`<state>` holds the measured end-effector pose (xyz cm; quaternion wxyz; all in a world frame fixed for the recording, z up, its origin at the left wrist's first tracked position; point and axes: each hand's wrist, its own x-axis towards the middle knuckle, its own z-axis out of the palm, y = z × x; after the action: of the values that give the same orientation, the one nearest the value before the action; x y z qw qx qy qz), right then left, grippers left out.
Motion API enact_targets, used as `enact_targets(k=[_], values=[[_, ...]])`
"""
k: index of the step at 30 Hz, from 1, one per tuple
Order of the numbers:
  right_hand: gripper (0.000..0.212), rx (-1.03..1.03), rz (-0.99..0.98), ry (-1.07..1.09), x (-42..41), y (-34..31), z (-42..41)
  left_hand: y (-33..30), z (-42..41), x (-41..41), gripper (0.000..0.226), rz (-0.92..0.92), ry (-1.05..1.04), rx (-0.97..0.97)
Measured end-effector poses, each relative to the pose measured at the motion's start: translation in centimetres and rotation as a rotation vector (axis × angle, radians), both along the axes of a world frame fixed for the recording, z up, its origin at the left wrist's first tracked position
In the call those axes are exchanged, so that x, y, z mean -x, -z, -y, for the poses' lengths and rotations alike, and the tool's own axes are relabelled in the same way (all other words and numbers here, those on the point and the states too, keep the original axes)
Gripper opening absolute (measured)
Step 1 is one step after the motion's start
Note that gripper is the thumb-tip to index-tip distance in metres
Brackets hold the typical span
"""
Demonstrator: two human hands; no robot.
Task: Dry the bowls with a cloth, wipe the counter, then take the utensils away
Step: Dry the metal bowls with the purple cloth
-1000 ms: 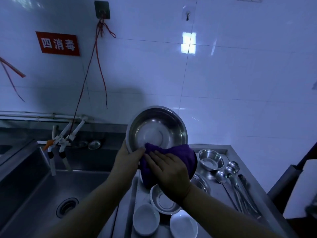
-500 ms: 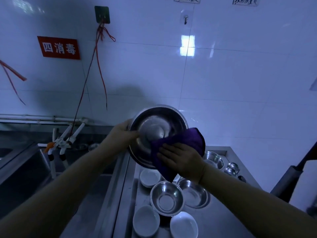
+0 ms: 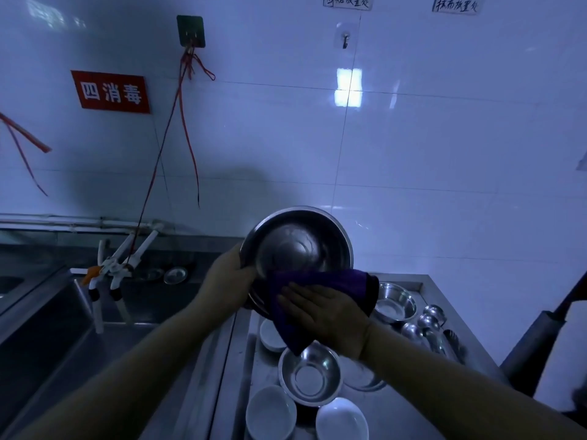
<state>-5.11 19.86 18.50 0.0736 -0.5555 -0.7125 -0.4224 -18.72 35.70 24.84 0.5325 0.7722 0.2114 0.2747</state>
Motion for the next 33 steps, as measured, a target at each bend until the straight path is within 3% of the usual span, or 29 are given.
enact_targets(k=[3, 6, 8, 11, 13, 20, 26, 30, 33], values=[[0.033, 0.078, 0.113, 0.0, -1.4, -0.6, 0.4, -2.4, -1.9, 0.2, 0.039, -0.142, 0.127, -0.261], [0.037, -0.025, 0.046, 0.027, -1.2, -1.1, -0.4, -2.9, -2.1, -0.1, 0.03, 0.0, 0.091, -0.245], [0.029, -0.113, -0.062, 0.051, -0.2, -1.5, -1.4, -1.2, -0.7, -0.5, 0.021, 0.087, 0.003, -0.093], [0.026, -0.21, -0.176, 0.102, 1.9, -1.1, -2.9, 2.3, 2.0, -1.3, 0.025, 0.154, -0.016, 0.39], [0.028, -0.212, -0.207, 0.131, 3.2, -0.3, -3.3, 3.3, 2.2, -1.4, 0.024, 0.194, -0.056, 0.511], [0.033, -0.093, -0.09, 0.082, 1.2, 0.3, -2.1, 1.7, 0.7, -0.4, 0.025, 0.121, 0.009, 0.208], [0.031, -0.008, 0.054, 0.081, -1.7, -0.6, -0.7, -2.6, -2.4, -0.1, 0.024, -0.146, 0.072, -0.213], [0.026, -0.137, -0.116, 0.107, 0.1, -1.2, -1.4, -2.0, -1.2, -0.8, 0.014, 0.009, -0.014, -0.07], [0.027, -0.225, -0.28, 0.153, 2.3, -1.4, -2.8, 1.3, 1.7, -1.3, 0.026, 0.156, -0.037, 0.113]])
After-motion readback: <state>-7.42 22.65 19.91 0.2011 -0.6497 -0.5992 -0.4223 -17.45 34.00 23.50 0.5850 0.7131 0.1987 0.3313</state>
